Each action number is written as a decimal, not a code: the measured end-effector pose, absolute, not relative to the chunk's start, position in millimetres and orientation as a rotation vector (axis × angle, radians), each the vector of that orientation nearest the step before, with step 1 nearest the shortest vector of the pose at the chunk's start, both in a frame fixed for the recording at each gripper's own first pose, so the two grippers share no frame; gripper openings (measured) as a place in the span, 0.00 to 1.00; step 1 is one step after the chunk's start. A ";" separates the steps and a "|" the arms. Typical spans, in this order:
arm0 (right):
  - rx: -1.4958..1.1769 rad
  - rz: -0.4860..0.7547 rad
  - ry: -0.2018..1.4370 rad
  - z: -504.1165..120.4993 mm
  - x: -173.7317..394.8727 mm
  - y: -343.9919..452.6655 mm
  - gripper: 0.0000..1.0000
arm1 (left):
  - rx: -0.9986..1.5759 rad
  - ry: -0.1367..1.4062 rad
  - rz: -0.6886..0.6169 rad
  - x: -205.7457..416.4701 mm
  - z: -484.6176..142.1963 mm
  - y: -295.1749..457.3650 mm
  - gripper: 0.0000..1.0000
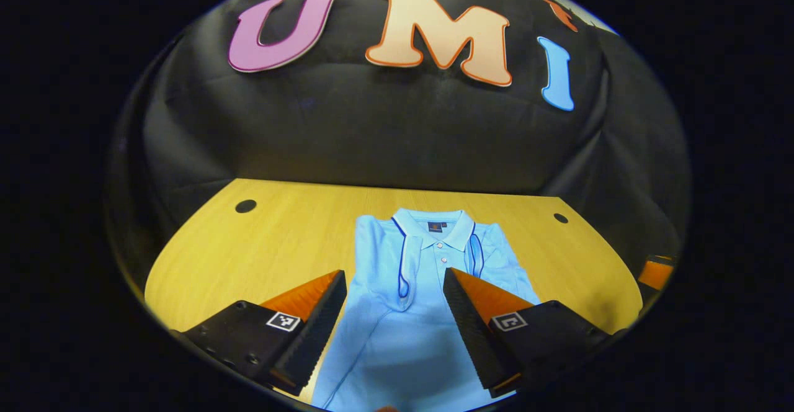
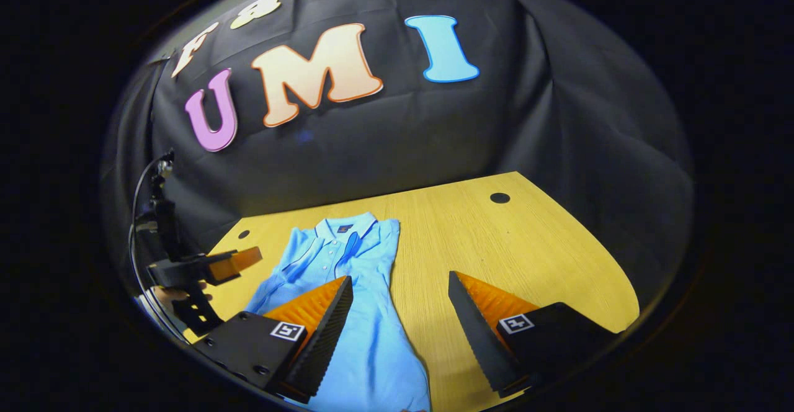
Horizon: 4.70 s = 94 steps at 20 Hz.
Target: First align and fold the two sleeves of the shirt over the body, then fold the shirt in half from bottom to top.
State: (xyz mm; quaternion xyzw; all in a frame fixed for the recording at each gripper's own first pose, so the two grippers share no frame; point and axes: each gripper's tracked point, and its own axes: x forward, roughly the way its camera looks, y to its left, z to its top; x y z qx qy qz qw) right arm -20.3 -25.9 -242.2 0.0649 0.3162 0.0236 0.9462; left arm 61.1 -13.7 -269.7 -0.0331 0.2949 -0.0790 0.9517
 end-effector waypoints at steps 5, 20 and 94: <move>0.113 0.094 0.643 -234.7 -58.2 -17.9 0.97 | -0.066 0.576 -0.124 0.4 -241.1 15.4 0.95; -0.052 0.063 0.738 -280.1 -174.5 -35.5 0.98 | 0.003 0.673 -0.106 -158.1 -264.1 54.9 0.95; 0.151 -0.077 0.702 -381.7 231.1 29.7 0.03 | -0.123 0.743 -0.222 248.4 -366.1 17.7 0.00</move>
